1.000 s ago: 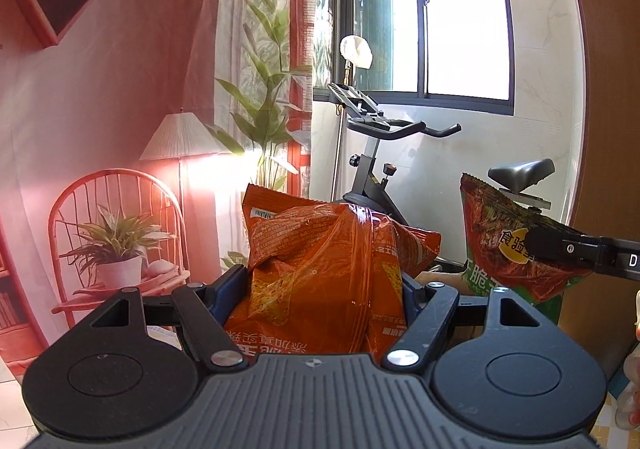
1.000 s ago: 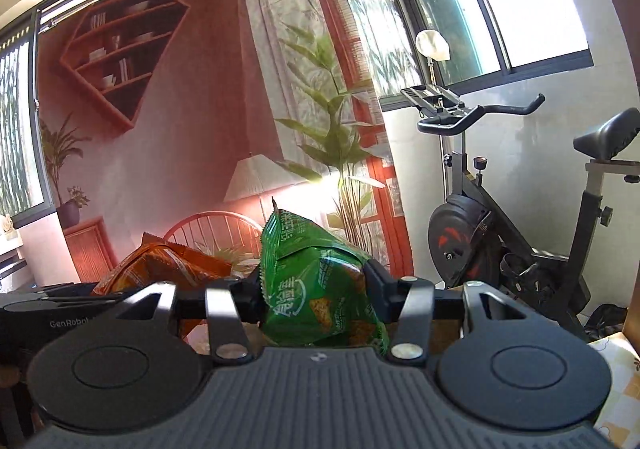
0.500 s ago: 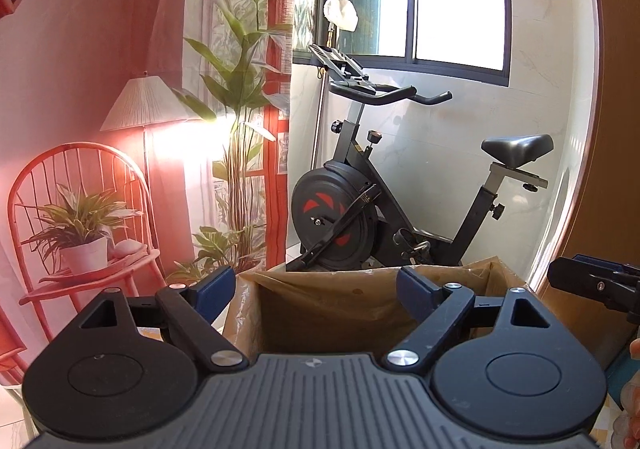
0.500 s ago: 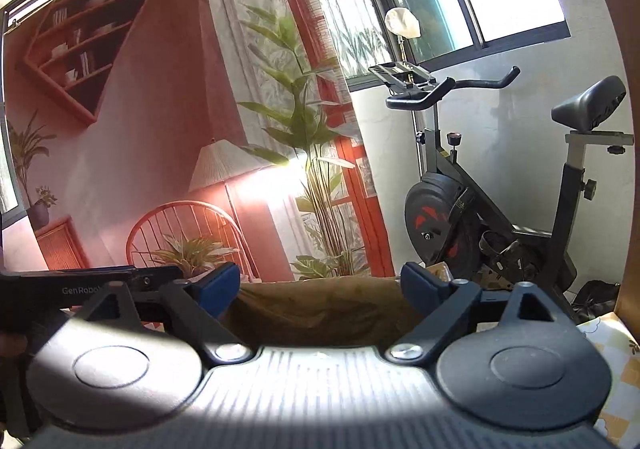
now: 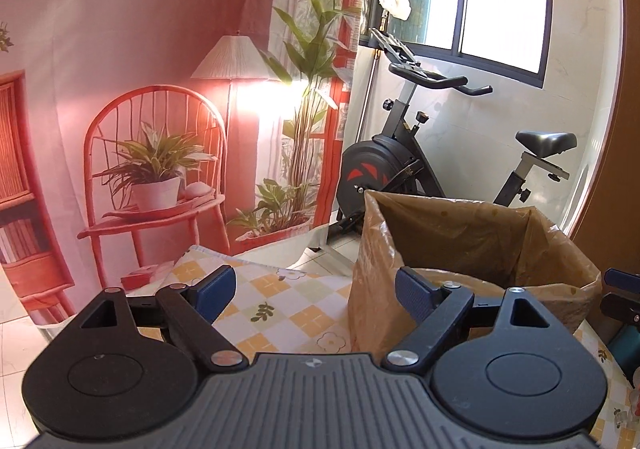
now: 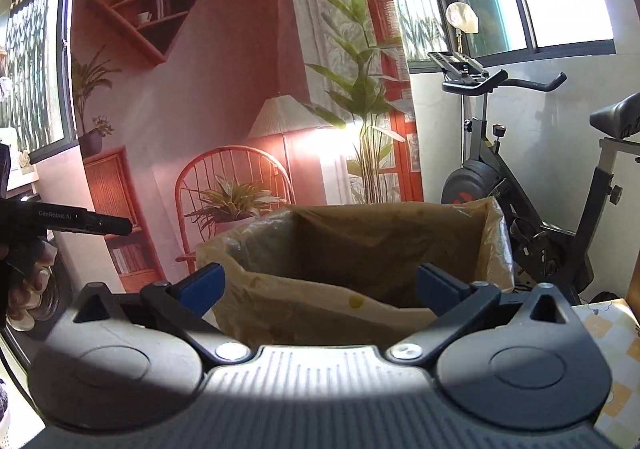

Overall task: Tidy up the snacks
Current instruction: 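Grasp the yellow chip bag with the left tool while the right tool grasps the pale green bag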

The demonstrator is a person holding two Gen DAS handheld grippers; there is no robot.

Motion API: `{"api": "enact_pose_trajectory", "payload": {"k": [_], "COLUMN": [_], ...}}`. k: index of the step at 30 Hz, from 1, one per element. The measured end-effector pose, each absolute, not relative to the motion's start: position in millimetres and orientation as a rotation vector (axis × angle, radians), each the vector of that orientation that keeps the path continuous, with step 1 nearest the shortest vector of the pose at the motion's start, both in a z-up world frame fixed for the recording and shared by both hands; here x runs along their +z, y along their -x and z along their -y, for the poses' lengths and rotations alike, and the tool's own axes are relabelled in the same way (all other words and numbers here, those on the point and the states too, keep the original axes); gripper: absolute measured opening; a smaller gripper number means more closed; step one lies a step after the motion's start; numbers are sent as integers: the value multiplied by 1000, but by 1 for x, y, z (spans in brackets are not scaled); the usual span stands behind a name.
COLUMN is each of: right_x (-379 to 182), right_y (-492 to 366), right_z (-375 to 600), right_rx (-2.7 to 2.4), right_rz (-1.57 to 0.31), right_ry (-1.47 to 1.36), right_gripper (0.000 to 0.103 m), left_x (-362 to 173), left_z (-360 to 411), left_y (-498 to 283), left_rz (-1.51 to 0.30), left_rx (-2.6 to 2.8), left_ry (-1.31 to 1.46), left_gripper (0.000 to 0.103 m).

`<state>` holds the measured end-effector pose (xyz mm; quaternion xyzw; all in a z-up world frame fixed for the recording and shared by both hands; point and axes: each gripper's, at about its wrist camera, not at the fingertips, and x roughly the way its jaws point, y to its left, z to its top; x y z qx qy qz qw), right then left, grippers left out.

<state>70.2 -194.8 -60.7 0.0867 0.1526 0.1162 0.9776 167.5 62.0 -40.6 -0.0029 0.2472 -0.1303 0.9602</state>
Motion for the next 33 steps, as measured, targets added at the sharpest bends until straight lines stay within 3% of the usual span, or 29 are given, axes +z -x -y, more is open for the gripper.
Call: {"api": "enact_pose_trajectory", "payload": {"k": [13,22,31,33], "right_x": [-152,-192,-208,-205], "right_y": [-60,-93,-113,-110], "right_z": [88,56,70,77], "right_rx": [412,433,386,383], "right_rz": [-597,-707,-740,-733], "right_ry": [216,414,326,261], "right_gripper": [91,94,97,86], "left_x": [-118,-149,-166,-169], "left_z": [-87,-101,-95,-93], "left_y": [-146,-144,-146,-151], "left_rz": [-639,-707,-716,-719], "left_rx": [-241,-214,-298,-356], "left_ry": [60,122,56,44], "left_gripper": [87,86,87,87]}}
